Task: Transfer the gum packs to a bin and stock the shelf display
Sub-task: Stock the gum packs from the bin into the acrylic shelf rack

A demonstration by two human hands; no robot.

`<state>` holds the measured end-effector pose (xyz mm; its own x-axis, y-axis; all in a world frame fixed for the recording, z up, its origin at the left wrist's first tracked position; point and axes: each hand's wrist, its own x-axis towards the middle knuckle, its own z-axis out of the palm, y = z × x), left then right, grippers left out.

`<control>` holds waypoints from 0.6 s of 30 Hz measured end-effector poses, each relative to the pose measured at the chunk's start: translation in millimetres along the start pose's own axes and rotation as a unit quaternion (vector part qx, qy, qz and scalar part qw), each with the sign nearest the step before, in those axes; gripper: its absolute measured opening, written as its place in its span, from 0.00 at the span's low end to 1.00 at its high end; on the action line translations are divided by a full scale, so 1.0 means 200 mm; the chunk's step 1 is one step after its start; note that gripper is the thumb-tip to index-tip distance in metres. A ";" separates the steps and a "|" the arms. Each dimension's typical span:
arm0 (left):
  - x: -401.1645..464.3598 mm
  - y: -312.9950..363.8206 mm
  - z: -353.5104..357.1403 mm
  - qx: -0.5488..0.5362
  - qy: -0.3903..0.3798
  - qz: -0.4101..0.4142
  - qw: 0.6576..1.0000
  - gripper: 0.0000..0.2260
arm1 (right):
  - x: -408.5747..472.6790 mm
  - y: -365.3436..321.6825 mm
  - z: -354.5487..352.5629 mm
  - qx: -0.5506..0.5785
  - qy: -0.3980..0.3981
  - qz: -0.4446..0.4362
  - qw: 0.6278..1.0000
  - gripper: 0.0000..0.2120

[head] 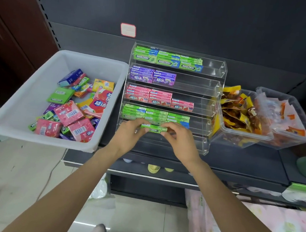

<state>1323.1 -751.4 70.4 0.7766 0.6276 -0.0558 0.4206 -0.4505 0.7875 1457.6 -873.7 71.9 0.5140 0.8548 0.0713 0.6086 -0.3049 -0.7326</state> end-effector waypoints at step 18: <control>-0.20 -0.36 0.10 0.071 0.125 -0.058 0.988 0.39 | 0.07 0.02 0.40 -0.097 -0.003 0.082 0.992 0.11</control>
<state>1271.5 -756.4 3.2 0.5858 0.8100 0.0266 0.5763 -0.4394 0.6890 1418.1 -829.2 15.8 0.6123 0.7895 -0.0415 0.6231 -0.5142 -0.5893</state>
